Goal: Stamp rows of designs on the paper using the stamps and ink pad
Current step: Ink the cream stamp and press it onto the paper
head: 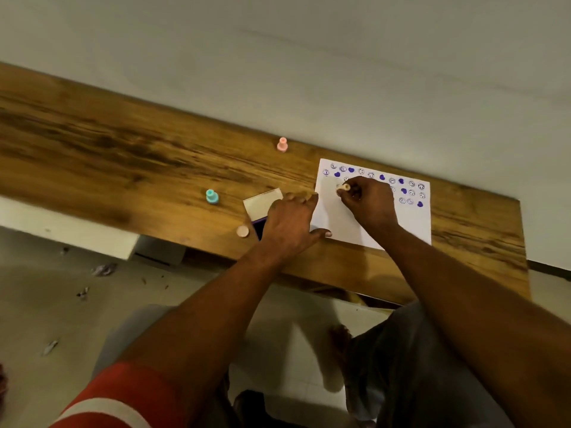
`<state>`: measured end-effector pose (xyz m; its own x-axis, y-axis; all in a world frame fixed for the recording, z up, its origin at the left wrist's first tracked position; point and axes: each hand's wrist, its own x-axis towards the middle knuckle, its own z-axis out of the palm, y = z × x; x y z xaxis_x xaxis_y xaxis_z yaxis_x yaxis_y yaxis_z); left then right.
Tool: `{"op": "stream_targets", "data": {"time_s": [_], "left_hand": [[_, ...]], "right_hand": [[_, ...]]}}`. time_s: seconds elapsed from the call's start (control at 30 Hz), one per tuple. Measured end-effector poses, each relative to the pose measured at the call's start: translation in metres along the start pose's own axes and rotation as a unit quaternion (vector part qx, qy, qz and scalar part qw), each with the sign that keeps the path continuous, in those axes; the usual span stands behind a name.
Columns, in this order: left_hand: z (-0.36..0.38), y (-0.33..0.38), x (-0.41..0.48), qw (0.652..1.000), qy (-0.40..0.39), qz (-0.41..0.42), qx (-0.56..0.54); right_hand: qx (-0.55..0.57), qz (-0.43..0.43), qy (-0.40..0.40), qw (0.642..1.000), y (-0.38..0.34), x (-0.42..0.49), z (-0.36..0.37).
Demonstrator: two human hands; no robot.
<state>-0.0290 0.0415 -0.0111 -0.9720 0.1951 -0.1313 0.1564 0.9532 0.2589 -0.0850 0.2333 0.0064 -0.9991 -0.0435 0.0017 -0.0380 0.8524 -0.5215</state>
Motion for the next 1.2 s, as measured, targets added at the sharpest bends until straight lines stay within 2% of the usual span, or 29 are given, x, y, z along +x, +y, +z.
{"op": "stream_targets", "data": {"time_s": [0.3,0.5,0.67,0.83,1.2], "left_hand": [[0.018,0.015,0.026,0.994,-0.038,0.003,0.106],[0.023,0.017,0.027,0.992,-0.065,-0.003,0.11],[0.024,0.017,0.029,0.993,-0.074,-0.008,0.096],[0.026,0.013,0.03,0.994,-0.064,-0.002,0.09],[0.02,0.017,0.026,0.994,-0.067,-0.01,0.09]], "right_hand": [[-0.031,-0.023,-0.007,0.999,0.012,0.034,0.016],[-0.029,-0.052,-0.016,0.998,0.01,0.043,0.022],[0.017,-0.084,0.074,0.994,-0.009,0.059,0.011],[-0.048,-0.046,-0.011,0.998,-0.006,0.035,0.043],[-0.039,-0.025,0.005,0.999,-0.006,0.04,0.044]]}}
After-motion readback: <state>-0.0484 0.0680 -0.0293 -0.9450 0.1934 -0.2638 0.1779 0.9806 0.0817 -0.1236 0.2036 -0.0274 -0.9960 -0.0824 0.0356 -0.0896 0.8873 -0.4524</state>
